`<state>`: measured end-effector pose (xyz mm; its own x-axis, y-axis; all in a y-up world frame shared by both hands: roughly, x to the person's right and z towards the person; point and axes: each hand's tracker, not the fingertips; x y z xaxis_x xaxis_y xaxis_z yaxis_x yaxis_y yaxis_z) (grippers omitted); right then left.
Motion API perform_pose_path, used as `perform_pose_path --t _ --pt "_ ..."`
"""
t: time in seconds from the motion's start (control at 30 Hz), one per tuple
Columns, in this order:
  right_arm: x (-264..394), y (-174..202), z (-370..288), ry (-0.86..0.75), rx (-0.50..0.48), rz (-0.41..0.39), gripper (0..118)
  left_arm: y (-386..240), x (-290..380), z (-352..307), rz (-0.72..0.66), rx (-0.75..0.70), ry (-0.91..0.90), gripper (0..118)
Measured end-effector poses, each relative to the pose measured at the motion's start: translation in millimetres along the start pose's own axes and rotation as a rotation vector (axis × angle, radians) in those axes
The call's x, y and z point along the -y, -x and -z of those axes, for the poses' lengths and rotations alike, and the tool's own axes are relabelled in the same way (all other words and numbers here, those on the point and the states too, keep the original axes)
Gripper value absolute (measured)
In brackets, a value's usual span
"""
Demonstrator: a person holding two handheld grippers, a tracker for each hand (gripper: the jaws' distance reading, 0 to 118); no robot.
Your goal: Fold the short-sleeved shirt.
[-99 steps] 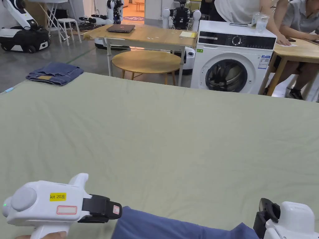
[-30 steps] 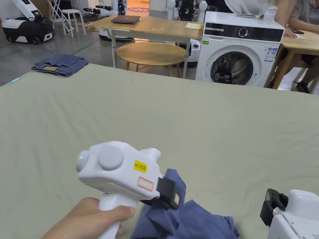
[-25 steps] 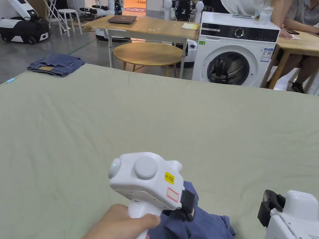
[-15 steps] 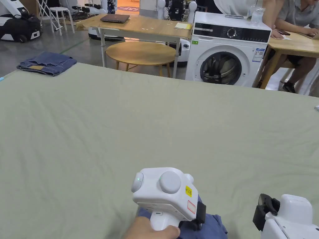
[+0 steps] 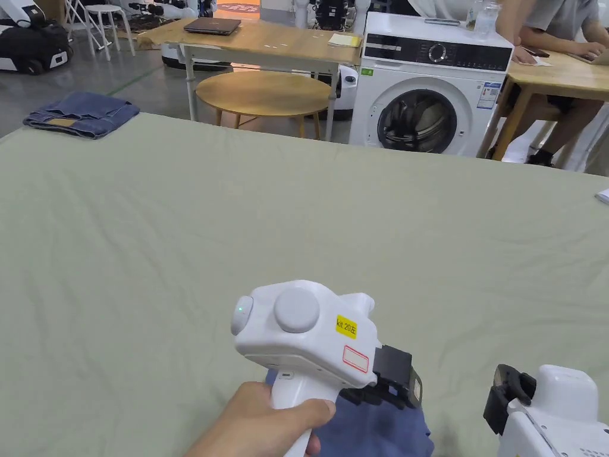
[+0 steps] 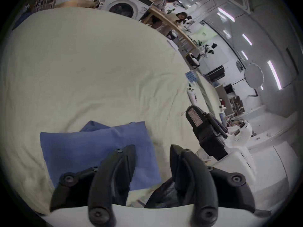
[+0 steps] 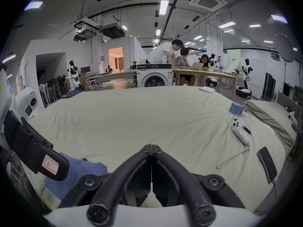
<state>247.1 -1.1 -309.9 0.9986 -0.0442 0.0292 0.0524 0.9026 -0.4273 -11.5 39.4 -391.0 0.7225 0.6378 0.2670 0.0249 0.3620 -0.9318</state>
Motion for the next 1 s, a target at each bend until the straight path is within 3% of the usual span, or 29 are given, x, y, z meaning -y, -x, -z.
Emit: perform_pose_path --t 0.1,0.2,0.37,0.73,1.0 --pt "-0.8 -0.7 -1.2 -0.004 -0.003 0.017 0 13.9 4.6 14.9 -0.003 -0.018 0.01 3" --pt "-2.2 -0.6 -3.0 -0.008 -0.005 0.02 0 37.5 13.8 44.5 -0.077 0.007 0.078 0" --pt "-1.5 -2.6 -6.8 -0.017 -0.002 0.016 0 67.1 25.0 86.9 -0.222 0.203 0.043 0" --pt "0.3 -8.7 -8.7 -0.013 0.008 0.025 0 64.4 37.9 110.3 -0.151 0.148 0.048 0" --pt "-10.1 3.2 -3.9 -0.044 0.002 0.001 0 58.4 29.5 28.0 0.018 0.016 -0.193 0"
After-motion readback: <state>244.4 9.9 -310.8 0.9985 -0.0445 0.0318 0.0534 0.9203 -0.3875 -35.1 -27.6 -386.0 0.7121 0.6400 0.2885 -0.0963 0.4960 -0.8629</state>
